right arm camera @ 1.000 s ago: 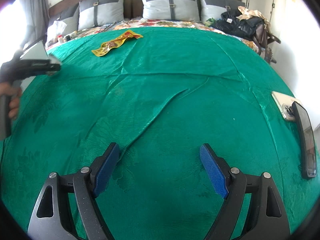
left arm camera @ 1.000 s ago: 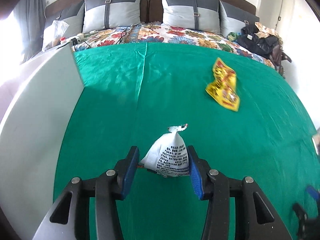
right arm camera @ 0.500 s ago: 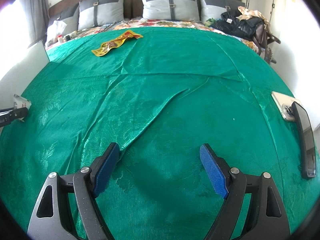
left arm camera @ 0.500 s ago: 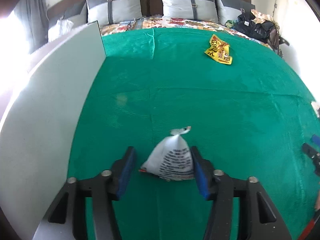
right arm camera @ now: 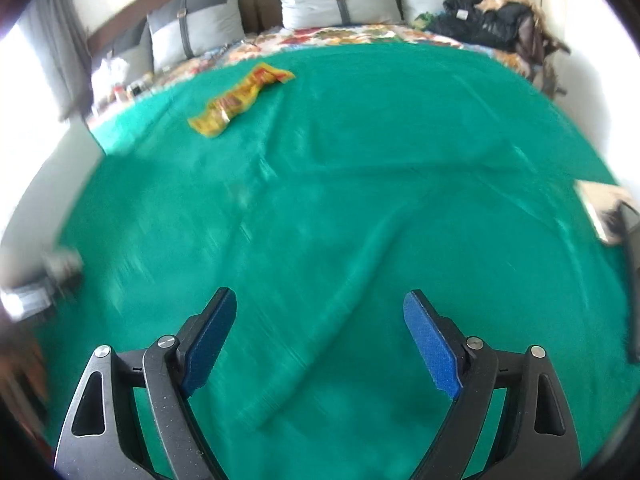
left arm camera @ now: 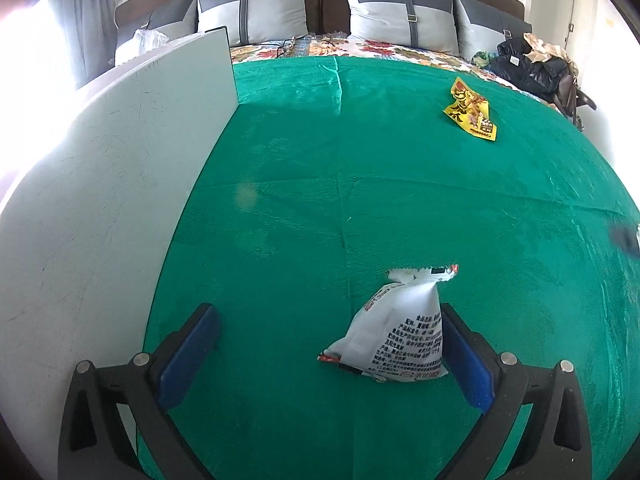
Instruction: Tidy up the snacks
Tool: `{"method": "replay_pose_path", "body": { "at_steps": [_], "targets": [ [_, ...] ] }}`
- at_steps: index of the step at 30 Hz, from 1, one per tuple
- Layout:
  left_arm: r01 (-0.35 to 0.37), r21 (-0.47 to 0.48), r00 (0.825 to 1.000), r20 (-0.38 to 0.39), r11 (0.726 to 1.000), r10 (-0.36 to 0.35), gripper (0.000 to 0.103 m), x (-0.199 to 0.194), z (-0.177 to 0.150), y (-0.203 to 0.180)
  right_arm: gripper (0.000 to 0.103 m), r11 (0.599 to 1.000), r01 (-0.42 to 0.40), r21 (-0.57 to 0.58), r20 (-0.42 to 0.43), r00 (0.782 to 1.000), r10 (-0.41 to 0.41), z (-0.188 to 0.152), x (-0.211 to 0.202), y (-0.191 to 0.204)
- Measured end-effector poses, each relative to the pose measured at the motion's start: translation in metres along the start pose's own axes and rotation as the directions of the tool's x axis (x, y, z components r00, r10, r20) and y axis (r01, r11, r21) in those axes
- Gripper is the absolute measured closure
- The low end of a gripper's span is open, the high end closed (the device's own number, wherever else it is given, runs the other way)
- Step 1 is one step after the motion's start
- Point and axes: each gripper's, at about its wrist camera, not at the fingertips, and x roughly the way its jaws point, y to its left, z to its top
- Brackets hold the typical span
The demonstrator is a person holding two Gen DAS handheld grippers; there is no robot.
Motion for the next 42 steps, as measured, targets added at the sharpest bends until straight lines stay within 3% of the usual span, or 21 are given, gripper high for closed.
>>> {"method": "replay_pose_path", "body": {
  "at_steps": [4,6,9,12,14,16,18,21,24,26,29,33,34,35,42],
  "targets": [
    [0.000,0.000,1.000,0.000,1.000,0.000,0.000,0.000,0.000,0.000,0.016,0.998,-0.059,0.030,-0.008,0.998,0.059,0.077,0.058,0.044],
    [0.000,0.000,1.000,0.000,1.000,0.000,0.000,0.000,0.000,0.000,0.016,1.000,-0.020,0.013,-0.019,1.000,0.020,0.106,0.091,0.065],
    [0.000,0.000,1.000,0.000,1.000,0.000,0.000,0.000,0.000,0.000,0.016,0.998,0.033,0.046,-0.102,0.994,-0.028,0.139,0.139,0.085],
    [0.001,-0.001,1.000,0.000,1.000,-0.001,0.000,0.000,0.000,0.000,0.013,0.994,0.076,0.076,-0.100,0.993,-0.069,0.157,0.159,0.097],
    [0.001,0.000,1.000,0.000,1.000,-0.001,0.000,0.000,0.000,0.000,0.015,0.991,0.132,0.003,-0.108,0.986,-0.131,0.159,0.166,0.106],
    [0.001,0.000,1.000,0.000,1.000,-0.001,0.000,-0.001,0.000,0.000,0.039,0.974,0.208,-0.089,-0.100,0.971,-0.216,0.152,0.162,0.111],
    [0.001,0.000,1.000,0.000,1.000,-0.001,0.000,-0.001,0.000,0.000,0.048,0.981,0.165,-0.106,-0.121,0.977,-0.177,0.144,0.153,0.103],
    [0.000,0.000,1.000,0.001,1.000,0.000,0.000,-0.001,0.000,0.000,0.053,0.988,0.074,-0.136,-0.163,0.982,-0.096,0.122,0.129,0.088],
    [0.000,0.000,1.000,0.000,1.000,0.000,0.000,-0.001,0.000,0.000,0.057,0.975,0.005,-0.222,-0.180,0.983,-0.046,0.078,0.088,0.080],
    [0.000,0.000,1.000,0.001,1.000,0.000,0.000,-0.001,0.000,0.000,0.057,0.962,-0.039,-0.272,-0.189,0.982,-0.013,0.037,0.058,0.074],
    [0.000,0.000,1.000,0.001,1.000,0.000,0.000,-0.001,0.000,0.000,0.057,0.943,-0.038,-0.329,-0.142,0.990,-0.009,-0.033,0.012,0.066],
    [-0.003,0.000,1.000,0.001,1.000,0.003,0.000,-0.001,-0.001,0.000,0.040,0.943,0.014,-0.333,-0.002,1.000,-0.016,-0.096,-0.013,0.055],
    [-0.001,-0.002,1.000,0.001,1.000,0.001,0.000,-0.002,-0.002,0.001,0.027,0.941,0.046,-0.336,0.034,0.999,-0.037,-0.102,-0.013,0.056],
    [0.002,-0.004,1.000,0.001,1.000,-0.002,0.000,-0.002,-0.002,0.002,0.024,0.946,0.057,-0.319,0.059,0.997,-0.040,-0.106,-0.014,0.053],
    [0.000,-0.004,1.000,0.001,1.000,0.000,0.000,-0.003,-0.003,0.005,0.017,0.958,0.059,-0.280,0.046,0.998,-0.048,-0.099,-0.010,0.050]
  ]
}}
